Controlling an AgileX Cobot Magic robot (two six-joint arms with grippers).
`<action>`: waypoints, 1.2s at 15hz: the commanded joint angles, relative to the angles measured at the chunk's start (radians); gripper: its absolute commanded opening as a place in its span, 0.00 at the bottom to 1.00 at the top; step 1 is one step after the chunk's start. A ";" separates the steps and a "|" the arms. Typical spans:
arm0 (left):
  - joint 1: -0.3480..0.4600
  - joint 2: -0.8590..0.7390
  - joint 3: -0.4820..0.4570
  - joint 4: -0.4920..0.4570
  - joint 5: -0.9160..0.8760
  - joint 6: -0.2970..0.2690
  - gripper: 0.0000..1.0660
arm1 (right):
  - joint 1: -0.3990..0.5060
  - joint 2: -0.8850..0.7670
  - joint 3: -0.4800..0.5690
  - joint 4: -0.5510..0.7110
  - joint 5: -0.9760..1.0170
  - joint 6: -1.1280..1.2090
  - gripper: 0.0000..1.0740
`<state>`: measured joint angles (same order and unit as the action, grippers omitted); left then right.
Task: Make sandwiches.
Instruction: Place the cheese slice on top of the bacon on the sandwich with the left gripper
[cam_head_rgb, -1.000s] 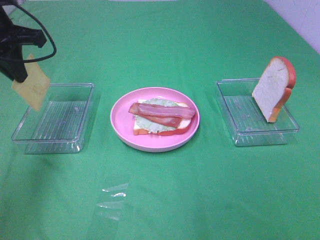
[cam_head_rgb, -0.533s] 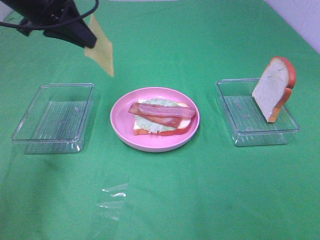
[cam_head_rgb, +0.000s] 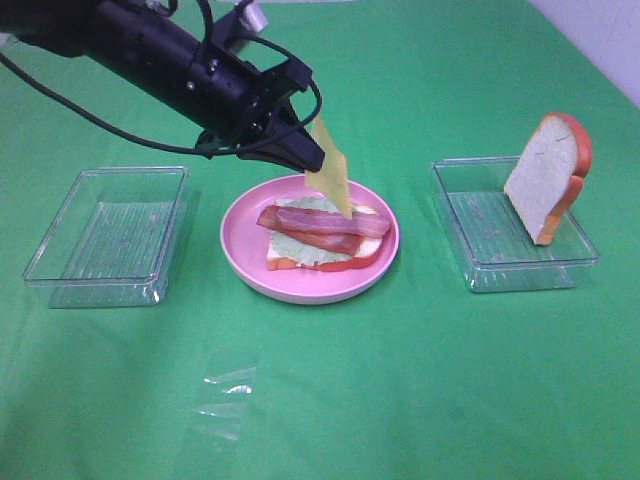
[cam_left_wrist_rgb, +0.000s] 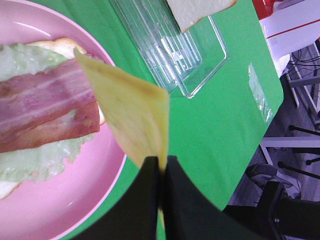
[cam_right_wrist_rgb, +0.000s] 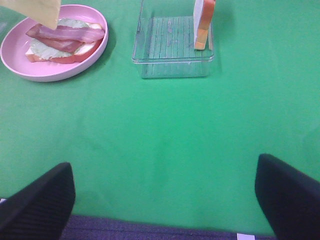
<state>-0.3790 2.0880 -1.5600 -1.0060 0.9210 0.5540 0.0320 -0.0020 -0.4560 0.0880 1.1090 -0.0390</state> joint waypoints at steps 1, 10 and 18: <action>-0.036 0.048 -0.009 -0.053 -0.045 0.044 0.00 | 0.001 -0.029 0.002 0.006 -0.001 -0.008 0.87; -0.062 0.244 -0.225 0.067 0.027 -0.046 0.00 | 0.001 -0.029 0.002 0.006 -0.001 -0.008 0.87; -0.062 0.200 -0.225 0.446 0.010 -0.277 0.00 | 0.001 -0.029 0.002 0.006 -0.001 -0.008 0.87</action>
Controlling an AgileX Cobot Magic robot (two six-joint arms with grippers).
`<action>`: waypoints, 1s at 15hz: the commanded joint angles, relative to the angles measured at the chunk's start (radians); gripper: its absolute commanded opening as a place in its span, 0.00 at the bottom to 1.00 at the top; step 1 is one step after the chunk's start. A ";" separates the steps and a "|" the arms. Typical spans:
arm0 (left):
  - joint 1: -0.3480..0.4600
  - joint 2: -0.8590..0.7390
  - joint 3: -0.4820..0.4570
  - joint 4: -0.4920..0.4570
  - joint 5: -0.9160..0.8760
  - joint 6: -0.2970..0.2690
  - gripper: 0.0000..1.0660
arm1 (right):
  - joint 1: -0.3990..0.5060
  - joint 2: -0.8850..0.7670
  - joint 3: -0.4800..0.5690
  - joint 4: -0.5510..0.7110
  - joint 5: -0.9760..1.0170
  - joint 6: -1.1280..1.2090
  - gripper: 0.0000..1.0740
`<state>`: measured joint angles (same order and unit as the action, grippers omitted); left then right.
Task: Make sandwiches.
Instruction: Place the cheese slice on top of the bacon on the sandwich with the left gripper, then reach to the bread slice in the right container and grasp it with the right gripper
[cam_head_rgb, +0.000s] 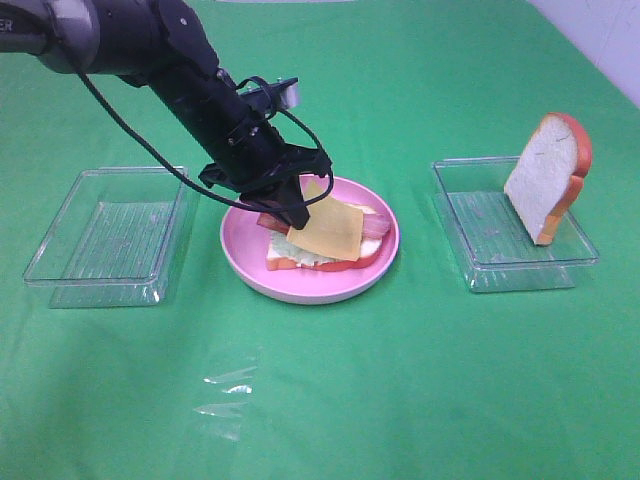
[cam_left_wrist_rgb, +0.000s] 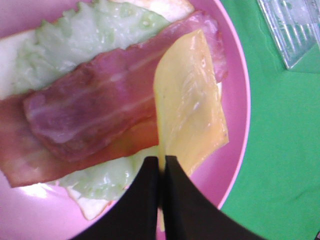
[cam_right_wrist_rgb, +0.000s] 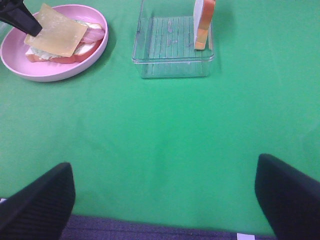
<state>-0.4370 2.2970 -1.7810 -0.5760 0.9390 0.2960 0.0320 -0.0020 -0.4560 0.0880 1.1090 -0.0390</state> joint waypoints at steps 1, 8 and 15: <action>-0.004 -0.009 -0.004 0.016 -0.009 -0.019 0.00 | 0.001 -0.029 0.002 0.006 -0.001 -0.008 0.87; -0.004 -0.016 -0.074 0.104 0.042 -0.073 0.96 | 0.001 -0.029 0.002 0.006 -0.001 -0.008 0.87; -0.004 -0.042 -0.371 0.369 0.377 -0.188 0.96 | 0.001 -0.029 0.002 0.007 -0.001 -0.008 0.87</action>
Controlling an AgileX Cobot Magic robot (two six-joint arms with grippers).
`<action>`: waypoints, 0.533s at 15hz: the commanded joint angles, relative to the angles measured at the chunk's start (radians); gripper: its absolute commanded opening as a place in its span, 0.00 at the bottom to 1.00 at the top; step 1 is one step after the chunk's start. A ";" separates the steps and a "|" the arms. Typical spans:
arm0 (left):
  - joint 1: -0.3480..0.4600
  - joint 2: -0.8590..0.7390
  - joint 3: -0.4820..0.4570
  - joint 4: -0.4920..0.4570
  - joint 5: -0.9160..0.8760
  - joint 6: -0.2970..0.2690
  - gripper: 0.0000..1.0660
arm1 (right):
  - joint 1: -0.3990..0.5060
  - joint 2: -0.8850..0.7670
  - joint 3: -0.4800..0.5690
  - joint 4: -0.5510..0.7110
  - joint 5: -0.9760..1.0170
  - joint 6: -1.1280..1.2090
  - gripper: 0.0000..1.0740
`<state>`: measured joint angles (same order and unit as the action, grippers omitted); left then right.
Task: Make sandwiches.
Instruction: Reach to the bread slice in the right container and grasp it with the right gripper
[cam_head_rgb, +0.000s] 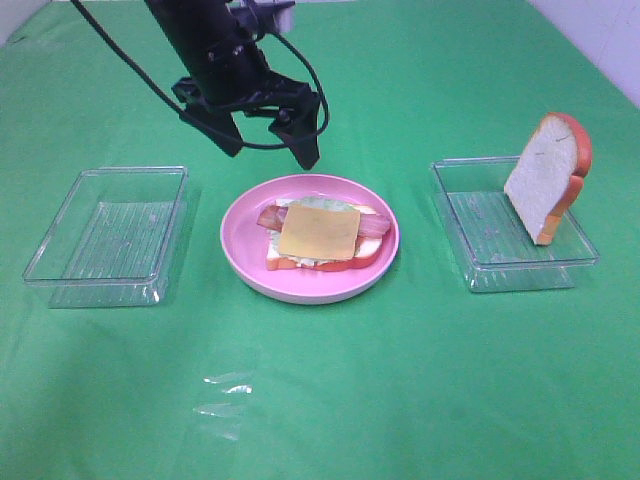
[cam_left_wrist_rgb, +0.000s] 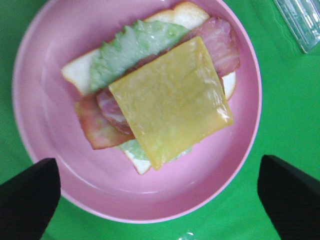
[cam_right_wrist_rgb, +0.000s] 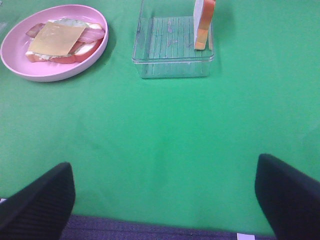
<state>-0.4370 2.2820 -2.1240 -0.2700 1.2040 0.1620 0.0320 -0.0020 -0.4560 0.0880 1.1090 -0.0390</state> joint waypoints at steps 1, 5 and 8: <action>0.006 -0.056 -0.026 0.129 0.112 -0.084 0.96 | 0.001 -0.029 0.002 0.007 -0.001 -0.008 0.87; 0.144 -0.117 0.048 0.216 0.112 -0.127 0.96 | 0.001 -0.029 0.002 0.007 -0.001 -0.008 0.87; 0.290 -0.168 0.163 0.216 0.112 -0.126 0.96 | 0.001 -0.029 0.002 0.009 -0.001 -0.008 0.87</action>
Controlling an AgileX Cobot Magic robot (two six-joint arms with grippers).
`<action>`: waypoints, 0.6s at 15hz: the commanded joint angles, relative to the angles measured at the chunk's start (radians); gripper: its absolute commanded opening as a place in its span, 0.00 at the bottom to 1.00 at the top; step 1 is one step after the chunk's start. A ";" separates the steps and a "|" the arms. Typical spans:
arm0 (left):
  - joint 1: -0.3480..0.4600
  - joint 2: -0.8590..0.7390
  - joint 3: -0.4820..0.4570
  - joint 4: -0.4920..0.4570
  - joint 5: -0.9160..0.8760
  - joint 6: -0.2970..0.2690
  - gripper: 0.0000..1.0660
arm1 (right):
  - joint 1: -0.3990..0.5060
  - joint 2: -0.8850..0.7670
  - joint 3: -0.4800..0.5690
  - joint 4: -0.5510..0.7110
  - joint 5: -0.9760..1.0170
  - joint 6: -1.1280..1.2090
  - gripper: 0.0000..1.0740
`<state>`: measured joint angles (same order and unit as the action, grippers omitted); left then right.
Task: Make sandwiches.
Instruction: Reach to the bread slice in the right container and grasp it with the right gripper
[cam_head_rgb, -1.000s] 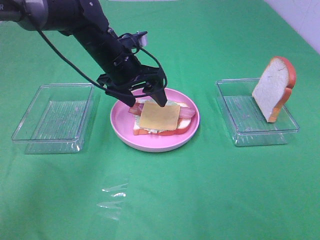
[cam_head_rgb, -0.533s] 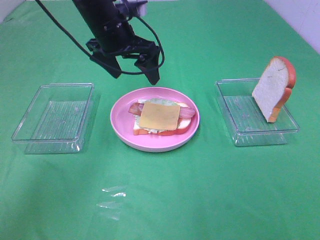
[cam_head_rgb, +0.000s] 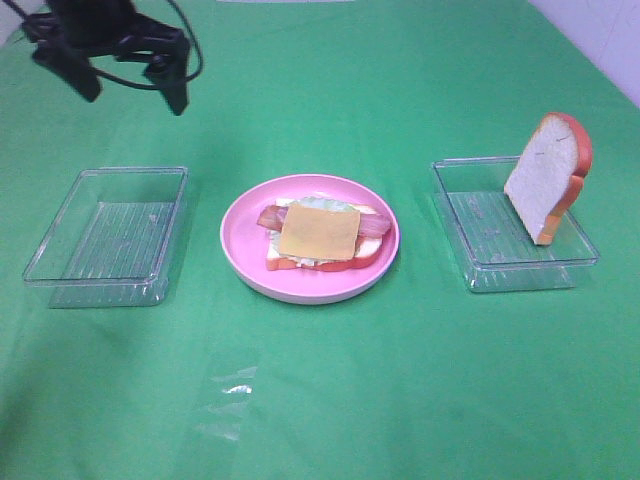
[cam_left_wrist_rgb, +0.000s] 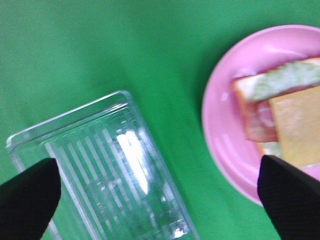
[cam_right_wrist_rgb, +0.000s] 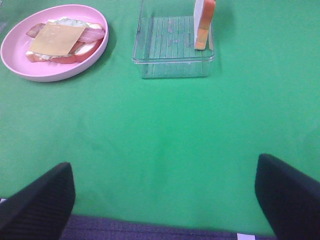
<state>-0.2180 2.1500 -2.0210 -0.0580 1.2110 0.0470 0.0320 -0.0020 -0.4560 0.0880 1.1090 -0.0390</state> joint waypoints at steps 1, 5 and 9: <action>0.136 -0.054 0.097 0.004 0.105 -0.011 0.96 | 0.001 -0.029 0.002 0.009 -0.001 -0.008 0.87; 0.284 -0.136 0.226 -0.002 0.105 0.042 0.94 | 0.001 -0.029 0.002 0.011 -0.001 -0.008 0.87; 0.285 -0.405 0.556 -0.006 0.105 0.042 0.94 | 0.001 -0.029 0.002 0.011 -0.001 -0.008 0.87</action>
<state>0.0680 1.8120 -1.5320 -0.0510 1.2120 0.0850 0.0320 -0.0020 -0.4560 0.0910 1.1090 -0.0390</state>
